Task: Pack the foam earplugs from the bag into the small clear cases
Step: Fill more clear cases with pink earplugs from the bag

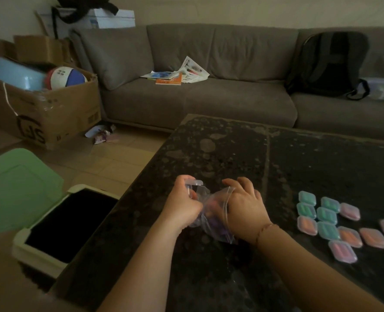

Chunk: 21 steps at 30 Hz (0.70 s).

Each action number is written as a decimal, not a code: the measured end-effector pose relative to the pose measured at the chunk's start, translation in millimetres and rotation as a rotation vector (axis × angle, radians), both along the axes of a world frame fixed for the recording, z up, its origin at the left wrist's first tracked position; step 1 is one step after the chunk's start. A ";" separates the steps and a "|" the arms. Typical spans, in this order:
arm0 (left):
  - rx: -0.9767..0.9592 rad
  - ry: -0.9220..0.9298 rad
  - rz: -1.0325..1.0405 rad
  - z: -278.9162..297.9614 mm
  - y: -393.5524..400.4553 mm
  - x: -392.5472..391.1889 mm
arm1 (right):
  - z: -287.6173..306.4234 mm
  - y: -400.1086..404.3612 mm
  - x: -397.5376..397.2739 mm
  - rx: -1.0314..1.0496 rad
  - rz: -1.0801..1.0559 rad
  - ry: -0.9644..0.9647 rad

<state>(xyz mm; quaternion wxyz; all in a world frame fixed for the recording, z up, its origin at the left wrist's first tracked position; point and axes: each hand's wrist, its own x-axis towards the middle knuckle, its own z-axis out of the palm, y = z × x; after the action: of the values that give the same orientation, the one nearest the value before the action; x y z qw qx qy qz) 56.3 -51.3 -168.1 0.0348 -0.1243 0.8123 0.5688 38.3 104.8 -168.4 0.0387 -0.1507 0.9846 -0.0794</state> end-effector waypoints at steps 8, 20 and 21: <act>-0.026 -0.018 -0.037 1.9 -2.3 3.6 | 7.9 6.8 11.1 -0.175 -0.040 -0.016; -0.148 -0.044 -0.152 6.9 -0.8 16.7 | 12.2 11.3 18.0 0.052 0.100 -0.055; -0.160 -0.035 -0.145 5.8 -0.8 17.0 | 12.5 11.2 17.1 0.057 0.111 -0.052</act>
<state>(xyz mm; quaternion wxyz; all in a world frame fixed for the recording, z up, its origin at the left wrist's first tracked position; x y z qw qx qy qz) 73.2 -52.1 -162.3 0.0800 -0.0775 0.8612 0.4958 55.3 115.9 -155.9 0.0729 -0.2019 0.9753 -0.0526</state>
